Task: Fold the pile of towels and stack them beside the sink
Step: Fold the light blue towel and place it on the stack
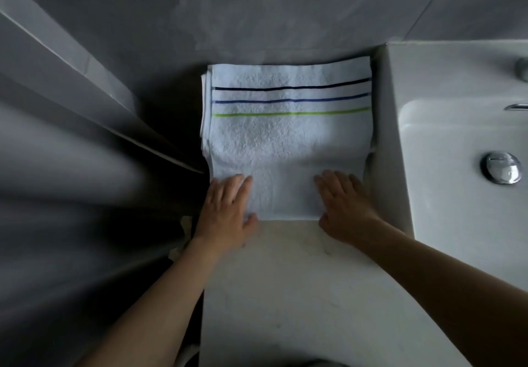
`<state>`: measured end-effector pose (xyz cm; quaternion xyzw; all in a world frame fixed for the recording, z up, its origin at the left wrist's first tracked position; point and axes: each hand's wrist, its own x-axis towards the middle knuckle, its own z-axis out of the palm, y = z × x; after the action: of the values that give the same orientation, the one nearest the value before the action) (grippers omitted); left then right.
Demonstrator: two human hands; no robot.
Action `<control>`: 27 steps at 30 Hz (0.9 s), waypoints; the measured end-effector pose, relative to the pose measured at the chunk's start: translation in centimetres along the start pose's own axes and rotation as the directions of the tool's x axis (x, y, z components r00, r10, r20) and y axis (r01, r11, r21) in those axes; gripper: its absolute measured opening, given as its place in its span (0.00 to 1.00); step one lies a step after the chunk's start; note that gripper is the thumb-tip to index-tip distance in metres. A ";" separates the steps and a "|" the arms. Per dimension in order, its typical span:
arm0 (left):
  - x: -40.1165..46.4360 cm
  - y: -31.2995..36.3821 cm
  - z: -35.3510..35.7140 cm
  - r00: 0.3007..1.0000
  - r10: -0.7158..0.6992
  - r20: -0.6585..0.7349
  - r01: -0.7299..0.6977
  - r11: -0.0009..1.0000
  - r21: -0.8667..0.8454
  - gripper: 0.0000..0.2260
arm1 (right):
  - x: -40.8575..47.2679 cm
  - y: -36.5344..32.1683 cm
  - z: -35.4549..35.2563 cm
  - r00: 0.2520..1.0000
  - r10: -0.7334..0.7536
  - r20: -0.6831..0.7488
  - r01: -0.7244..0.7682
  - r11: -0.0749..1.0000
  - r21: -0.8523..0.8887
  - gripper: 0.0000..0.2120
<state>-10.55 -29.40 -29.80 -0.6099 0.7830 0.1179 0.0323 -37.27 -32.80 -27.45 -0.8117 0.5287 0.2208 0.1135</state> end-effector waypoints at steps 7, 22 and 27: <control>-0.2 1.5 -1.1 0.994 -0.095 0.061 0.084 0.983 0.162 0.27 | -1.0 -1.1 -0.5 0.998 -0.035 0.044 0.043 0.976 -0.214 0.20; 5.8 -3.8 -9.6 0.743 -0.662 -0.102 0.234 0.399 -0.887 0.09 | 4.0 8.6 -13.8 0.960 0.092 -0.263 -0.149 0.967 -0.206 0.10; 12.5 -4.7 -11.8 0.684 -0.719 -0.122 0.287 0.420 -0.861 0.09 | 8.3 10.8 -17.6 0.902 0.137 -0.410 -0.241 0.947 -0.214 0.10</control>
<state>-8.08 -45.02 -21.45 -0.7790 0.3967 0.2788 -0.3976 -40.09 -51.34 -15.46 -0.7914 0.5840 0.1322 -0.1233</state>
